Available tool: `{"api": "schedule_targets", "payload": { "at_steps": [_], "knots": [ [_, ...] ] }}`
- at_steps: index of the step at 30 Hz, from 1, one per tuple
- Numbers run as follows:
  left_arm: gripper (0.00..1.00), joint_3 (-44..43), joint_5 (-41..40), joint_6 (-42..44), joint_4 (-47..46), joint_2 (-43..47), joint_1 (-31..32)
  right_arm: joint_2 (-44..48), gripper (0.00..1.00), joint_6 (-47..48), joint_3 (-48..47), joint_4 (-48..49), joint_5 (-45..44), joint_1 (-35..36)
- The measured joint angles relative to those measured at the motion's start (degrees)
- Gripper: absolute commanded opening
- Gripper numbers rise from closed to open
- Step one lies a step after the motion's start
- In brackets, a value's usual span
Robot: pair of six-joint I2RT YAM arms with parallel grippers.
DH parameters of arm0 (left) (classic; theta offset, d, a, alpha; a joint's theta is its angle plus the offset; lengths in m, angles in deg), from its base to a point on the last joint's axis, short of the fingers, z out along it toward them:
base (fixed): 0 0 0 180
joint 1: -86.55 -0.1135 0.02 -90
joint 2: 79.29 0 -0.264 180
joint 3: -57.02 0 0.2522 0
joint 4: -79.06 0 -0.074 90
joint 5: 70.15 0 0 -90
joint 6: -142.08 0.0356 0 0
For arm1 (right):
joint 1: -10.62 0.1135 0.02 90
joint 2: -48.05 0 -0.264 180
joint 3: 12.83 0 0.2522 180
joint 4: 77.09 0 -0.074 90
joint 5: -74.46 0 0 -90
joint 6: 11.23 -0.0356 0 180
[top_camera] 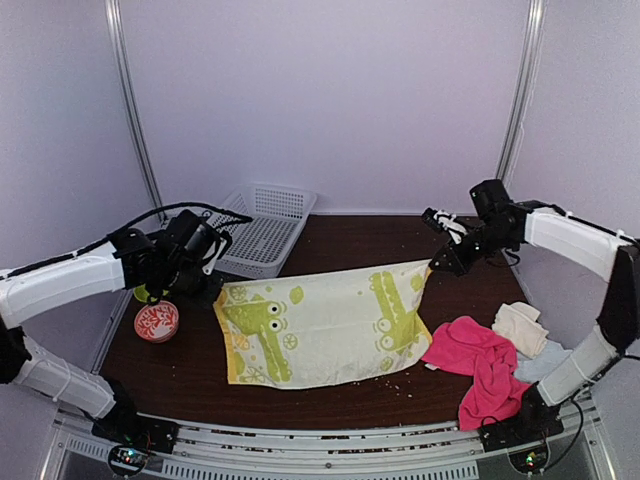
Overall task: Roll the towels
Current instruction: Flatten out the towel at the center of the board.
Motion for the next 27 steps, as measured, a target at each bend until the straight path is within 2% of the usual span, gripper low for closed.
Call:
{"api": "schedule_targets", "payload": {
  "at_steps": [4, 7, 12, 21, 27],
  "knots": [
    [0.0, 0.61, 1.27, -0.07, -4.35, -4.44, -3.41, -17.68, 0.0, -1.33, -9.84, -0.22, -3.02, 0.98],
    [0.0, -0.28, 2.01, 0.37, -7.19, -6.64, -4.68, -23.91, 0.0, -2.95, -15.3, -0.31, -5.29, 1.09],
    [0.0, -0.33, 2.6, 1.05, -9.62, -11.15, -5.73, -28.33, 0.0, -4.81, -22.03, 0.76, -8.52, 1.4],
    [0.0, 1.38, 5.88, 1.81, -10.86, -9.38, -5.79, -28.06, 0.0, -5.35, -21.79, 1.68, -11.26, 1.95],
    [0.0, 1.22, 8.74, 2.4, -8.79, 2.78, -5.79, -13.94, 0.0, -5.6, -14.45, 0.66, -9.4, 1.97]
  ]
}}
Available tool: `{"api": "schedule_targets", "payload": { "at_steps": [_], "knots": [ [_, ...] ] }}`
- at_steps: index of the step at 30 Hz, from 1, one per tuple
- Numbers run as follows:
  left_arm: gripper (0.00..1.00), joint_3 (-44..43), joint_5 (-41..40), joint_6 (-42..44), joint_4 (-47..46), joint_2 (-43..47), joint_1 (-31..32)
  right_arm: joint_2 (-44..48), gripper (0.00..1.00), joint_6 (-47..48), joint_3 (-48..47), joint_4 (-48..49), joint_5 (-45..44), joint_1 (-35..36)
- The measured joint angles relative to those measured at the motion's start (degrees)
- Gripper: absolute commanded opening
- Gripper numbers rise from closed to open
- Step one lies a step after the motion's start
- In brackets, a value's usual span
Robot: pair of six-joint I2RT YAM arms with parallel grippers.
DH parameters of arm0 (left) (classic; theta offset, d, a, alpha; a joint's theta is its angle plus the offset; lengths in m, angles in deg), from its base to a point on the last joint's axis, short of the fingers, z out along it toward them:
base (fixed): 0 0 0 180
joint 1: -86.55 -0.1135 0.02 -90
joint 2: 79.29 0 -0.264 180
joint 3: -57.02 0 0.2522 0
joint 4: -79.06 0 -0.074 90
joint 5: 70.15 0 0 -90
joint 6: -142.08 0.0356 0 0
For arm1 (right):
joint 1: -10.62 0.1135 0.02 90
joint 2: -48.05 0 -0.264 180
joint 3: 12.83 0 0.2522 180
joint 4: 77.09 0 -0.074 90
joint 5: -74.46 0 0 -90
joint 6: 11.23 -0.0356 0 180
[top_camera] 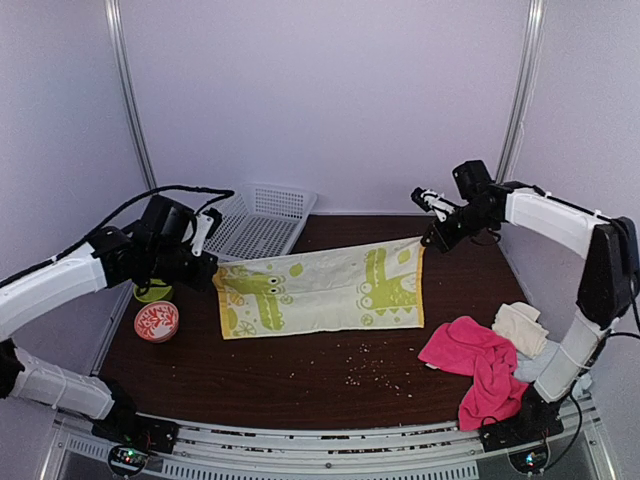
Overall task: Roll the towels
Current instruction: Flatten out the towel at the center of the board.
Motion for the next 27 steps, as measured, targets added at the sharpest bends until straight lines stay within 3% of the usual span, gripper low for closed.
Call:
{"api": "schedule_targets", "payload": {
  "at_steps": [8, 18, 23, 27],
  "knots": [
    [0.0, -1.92, 10.1, 2.89, 5.68, 14.93, 0.0, 23.54, 0.0, 2.14, 8.33, -0.83, 7.08, 0.09],
    [0.0, -4.28, 29.07, 5.31, 9.7, 32.81, 0.0, 40.98, 0.0, 15.37, 14.14, -17.14, 22.97, 0.11],
    [0.0, -5.4, 33.0, 5.35, 10.82, 34.58, 0.0, 47.67, 0.0, 18.18, 12.79, -20.98, 27.39, 0.11],
    [0.0, -1.79, 31.98, 3.8, 10.84, 30.6, 0.0, 43.65, 0.0, 18.01, 16.92, -18.53, 26.99, 0.11]
  ]
}}
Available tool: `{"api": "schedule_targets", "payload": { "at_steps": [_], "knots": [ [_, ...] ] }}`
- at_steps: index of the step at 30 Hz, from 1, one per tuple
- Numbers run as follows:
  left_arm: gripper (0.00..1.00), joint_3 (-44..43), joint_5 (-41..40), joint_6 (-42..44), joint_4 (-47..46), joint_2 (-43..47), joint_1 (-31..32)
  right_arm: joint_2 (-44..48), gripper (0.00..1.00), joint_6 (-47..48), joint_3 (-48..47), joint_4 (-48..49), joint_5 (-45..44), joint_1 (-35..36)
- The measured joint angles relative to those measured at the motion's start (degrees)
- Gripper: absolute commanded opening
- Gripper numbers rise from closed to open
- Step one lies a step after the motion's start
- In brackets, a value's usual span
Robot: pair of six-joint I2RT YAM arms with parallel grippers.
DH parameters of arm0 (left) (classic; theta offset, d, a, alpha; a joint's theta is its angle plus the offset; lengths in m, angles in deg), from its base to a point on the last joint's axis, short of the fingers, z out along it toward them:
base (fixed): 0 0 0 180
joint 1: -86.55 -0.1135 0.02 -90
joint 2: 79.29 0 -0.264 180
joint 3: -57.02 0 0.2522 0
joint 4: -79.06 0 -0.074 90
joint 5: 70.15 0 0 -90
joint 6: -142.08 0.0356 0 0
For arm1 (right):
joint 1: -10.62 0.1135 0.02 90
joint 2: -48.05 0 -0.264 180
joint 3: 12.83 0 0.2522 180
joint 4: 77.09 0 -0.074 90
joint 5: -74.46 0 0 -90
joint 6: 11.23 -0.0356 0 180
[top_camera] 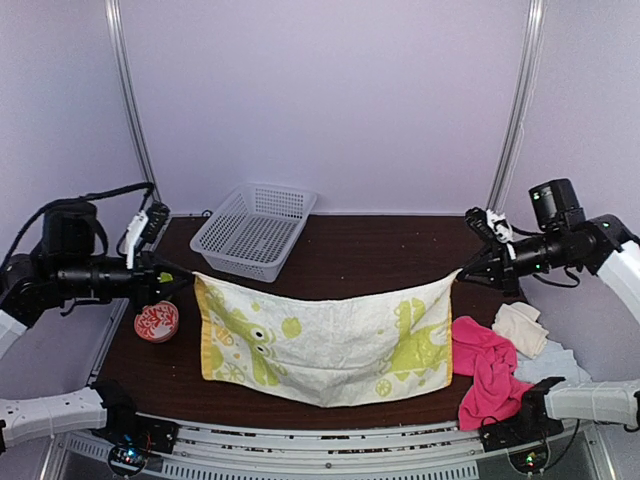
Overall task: Roll the towels
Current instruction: Flatten out the towel at the center of the board.
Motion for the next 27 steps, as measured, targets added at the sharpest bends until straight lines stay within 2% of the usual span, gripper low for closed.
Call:
{"api": "schedule_targets", "payload": {
  "at_steps": [3, 6, 8, 12, 18, 27],
  "knots": [
    [0.0, 6.34, -3.1, -2.97, -2.19, -8.57, -0.04, -9.03, 0.0, -0.83, 3.65, 3.08, -3.28, 0.0],
    [0.0, 10.19, -6.25, -6.08, -4.15, -20.87, -0.81, -22.84, 0.0, -1.88, 3.52, 6.29, -7.91, 0.04],
    [0.0, 11.15, -8.96, -8.13, -5.49, -27.91, -1.25, -31.65, 0.0, -2.89, 1.16, 7.06, -10.62, 0.04],
    [0.0, 9.35, -15.04, -10.05, -7.45, -35.69, -1.57, -43.41, 0.0, -5.55, -4.61, 10.08, -15.15, 0.07],
    [0.0, 6.69, -21.99, -10.49, -13.05, -44.3, -3.1, -52.65, 0.0, -10.05, -14.05, 15.23, -22.03, 0.26],
    [0.0, 6.64, -26.32, -9.75, -18.16, -47.08, -5.75, -62.03, 0.0, -13.51, -23.08, 18.36, -24.55, 0.55]
  ]
}}
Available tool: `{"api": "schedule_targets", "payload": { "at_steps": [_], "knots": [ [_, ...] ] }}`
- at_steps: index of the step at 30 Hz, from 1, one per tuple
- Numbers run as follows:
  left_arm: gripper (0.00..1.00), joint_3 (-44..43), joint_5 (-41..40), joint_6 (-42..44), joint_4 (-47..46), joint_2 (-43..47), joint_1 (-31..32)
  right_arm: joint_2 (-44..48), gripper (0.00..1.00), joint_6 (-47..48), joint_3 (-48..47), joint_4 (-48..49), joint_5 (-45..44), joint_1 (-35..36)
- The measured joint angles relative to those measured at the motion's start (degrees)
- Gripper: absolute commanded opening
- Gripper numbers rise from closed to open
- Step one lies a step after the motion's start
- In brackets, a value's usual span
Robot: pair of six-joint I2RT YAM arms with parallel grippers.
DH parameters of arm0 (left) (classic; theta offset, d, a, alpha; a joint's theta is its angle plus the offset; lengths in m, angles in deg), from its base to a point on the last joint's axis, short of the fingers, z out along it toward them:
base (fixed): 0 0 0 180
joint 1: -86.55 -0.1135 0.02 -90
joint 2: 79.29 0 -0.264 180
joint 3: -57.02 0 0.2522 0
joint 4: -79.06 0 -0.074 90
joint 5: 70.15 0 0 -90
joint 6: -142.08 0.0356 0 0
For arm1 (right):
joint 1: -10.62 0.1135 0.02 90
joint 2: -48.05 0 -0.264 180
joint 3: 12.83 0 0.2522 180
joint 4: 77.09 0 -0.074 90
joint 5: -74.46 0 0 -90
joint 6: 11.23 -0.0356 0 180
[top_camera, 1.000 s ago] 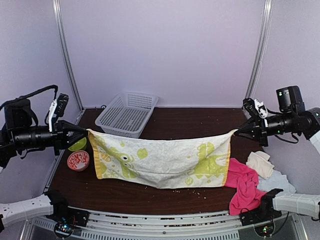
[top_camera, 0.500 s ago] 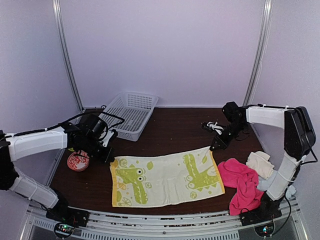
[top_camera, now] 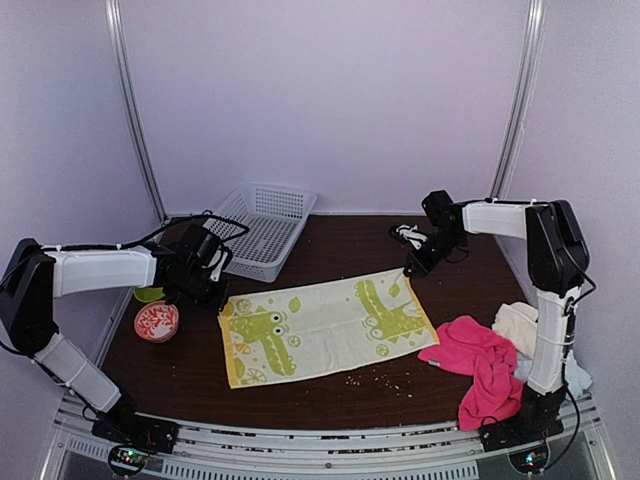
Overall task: Roll the towels
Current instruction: Flatten out the towel at the center of the board, then adjust the towel from the towel pile.
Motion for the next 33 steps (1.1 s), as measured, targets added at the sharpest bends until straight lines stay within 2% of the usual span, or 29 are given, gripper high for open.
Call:
{"api": "schedule_targets", "payload": {
  "at_steps": [6, 8, 9, 11, 14, 15, 18, 22, 27, 33],
  "knots": [
    [0.0, -0.76, -1.07, 1.49, -0.94, -1.99, -0.52, -1.7, 0.0, -0.39, -2.32, 0.09, -0.74, 0.35],
    [0.0, -0.79, -1.14, 1.77, -1.22, -2.45, -0.52, -1.73, 0.04, -0.44, -2.36, 0.28, -1.18, 0.35],
    [0.03, -0.81, -1.18, 1.9, -1.49, -2.82, -0.52, -1.84, 0.1, -0.61, -2.36, 0.46, -1.44, 0.35],
    [0.2, -1.09, -1.4, 1.92, -1.75, -3.89, -0.52, -2.47, 0.27, -1.25, -2.6, 0.98, -2.25, 0.35],
    [0.44, -2.1, -2.16, 2.1, -1.49, -5.73, -0.55, -3.65, 0.35, -2.51, -3.08, 1.64, -3.98, 0.35],
    [0.46, -2.47, -2.36, 1.4, -1.27, -6.01, -0.59, -3.8, 0.36, -3.06, -3.08, 1.62, -4.46, 0.35],
    [0.47, -2.95, -2.86, 0.85, -0.42, -5.33, -0.59, -3.08, 0.39, -3.85, -2.43, 2.08, -5.38, 0.33],
    [0.44, -2.95, -1.95, -0.15, 2.21, -1.14, -0.22, 3.41, 0.41, -4.22, 3.5, 2.29, -5.86, 0.33],
    [0.31, -2.01, 4.66, -1.86, 4.04, 6.62, 2.47, 16.46, 0.4, -2.54, 13.49, 1.18, -7.13, 0.33],
    [0.21, 2.58, 12.96, -4.37, 5.66, 6.73, 9.55, 25.83, 0.36, 2.36, 25.4, -2.03, -13.27, 0.15]
  ]
}}
